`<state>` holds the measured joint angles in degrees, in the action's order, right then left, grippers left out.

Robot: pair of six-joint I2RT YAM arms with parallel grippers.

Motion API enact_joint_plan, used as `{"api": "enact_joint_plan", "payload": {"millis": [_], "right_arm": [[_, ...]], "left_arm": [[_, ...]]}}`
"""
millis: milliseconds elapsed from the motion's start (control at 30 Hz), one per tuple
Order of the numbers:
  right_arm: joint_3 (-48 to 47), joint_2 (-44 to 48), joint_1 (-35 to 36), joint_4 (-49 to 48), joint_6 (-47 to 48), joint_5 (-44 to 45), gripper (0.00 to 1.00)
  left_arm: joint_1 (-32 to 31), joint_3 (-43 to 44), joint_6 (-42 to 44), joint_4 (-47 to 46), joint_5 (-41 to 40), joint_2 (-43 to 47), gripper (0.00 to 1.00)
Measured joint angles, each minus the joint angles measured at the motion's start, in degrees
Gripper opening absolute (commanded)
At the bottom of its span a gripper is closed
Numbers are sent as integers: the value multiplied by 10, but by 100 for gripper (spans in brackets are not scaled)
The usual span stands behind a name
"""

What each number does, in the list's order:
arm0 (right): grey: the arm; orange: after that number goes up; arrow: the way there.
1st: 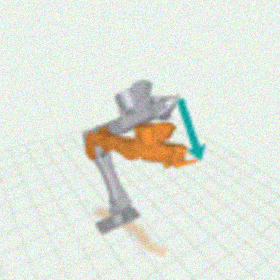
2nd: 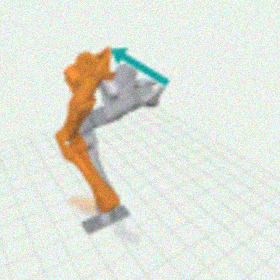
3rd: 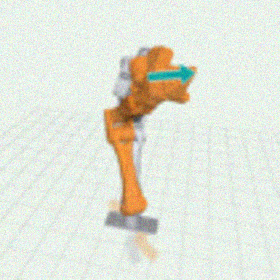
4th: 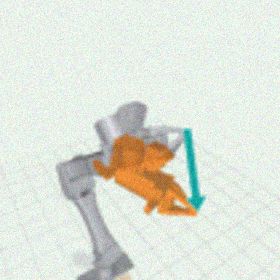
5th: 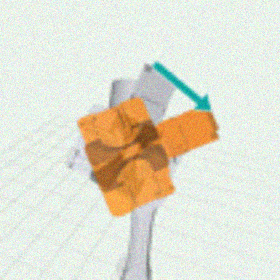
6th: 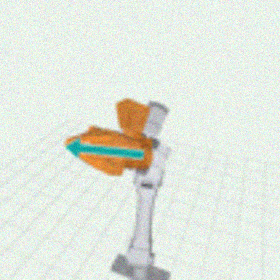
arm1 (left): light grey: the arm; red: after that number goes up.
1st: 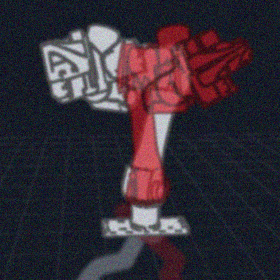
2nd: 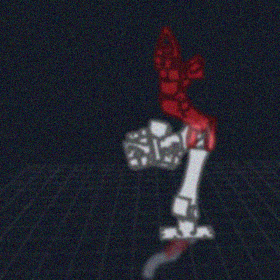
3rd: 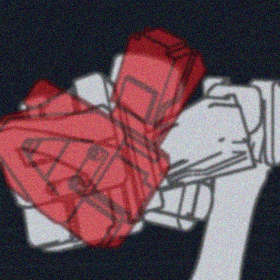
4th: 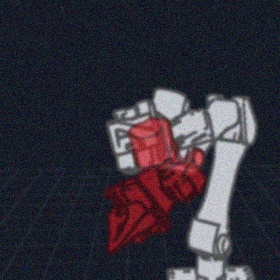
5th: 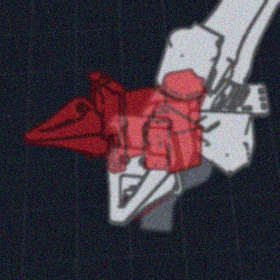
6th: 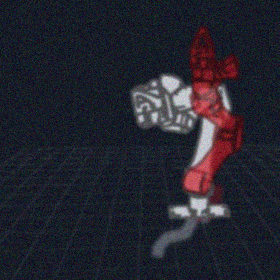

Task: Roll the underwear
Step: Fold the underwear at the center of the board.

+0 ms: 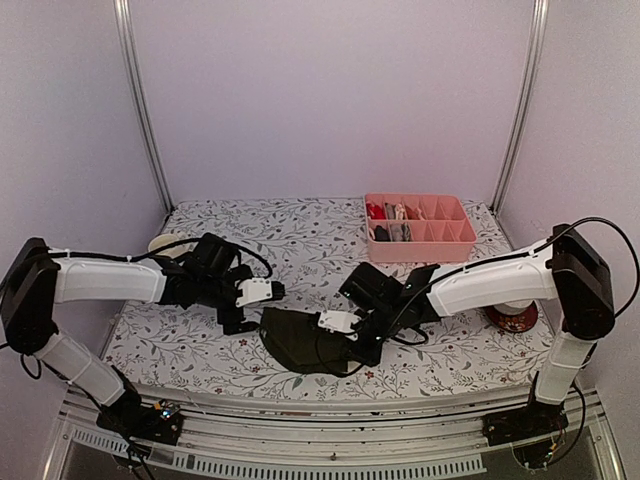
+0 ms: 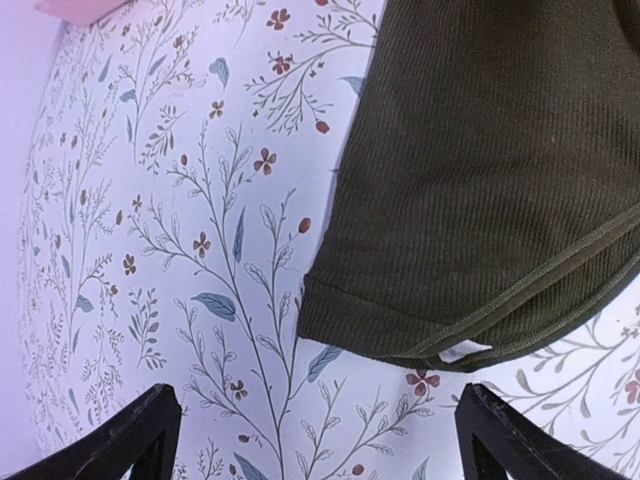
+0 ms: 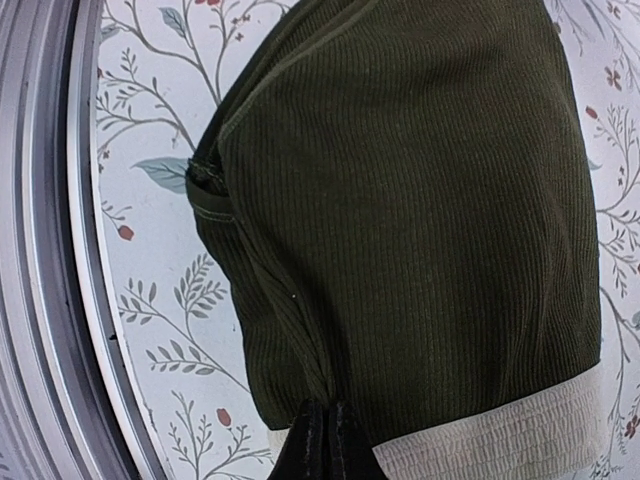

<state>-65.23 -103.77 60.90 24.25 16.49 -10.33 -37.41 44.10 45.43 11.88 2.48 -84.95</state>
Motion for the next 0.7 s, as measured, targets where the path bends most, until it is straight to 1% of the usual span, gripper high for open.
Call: {"api": "enact_joint_plan", "payload": {"millis": [300, 433, 533, 667, 700], "right_arm": [[12, -5, 13, 2, -11, 21, 7], [12, -8, 28, 3, -17, 19, 14], [12, -14, 35, 3, -18, 10, 18], [14, -16, 40, 10, -26, -1, 37], [18, -14, 41, 8, -23, -5, 40]], "left_arm": [[-2, 0, 5, 24, 33, 17, 99], [-9, 0, 6, 38, 48, 31, 98], [-27, 0, 11, 52, 67, 49, 98], [-72, -5, 20, 61, 89, 76, 99], [-89, -7, 25, 61, 92, 80, 98]]}}
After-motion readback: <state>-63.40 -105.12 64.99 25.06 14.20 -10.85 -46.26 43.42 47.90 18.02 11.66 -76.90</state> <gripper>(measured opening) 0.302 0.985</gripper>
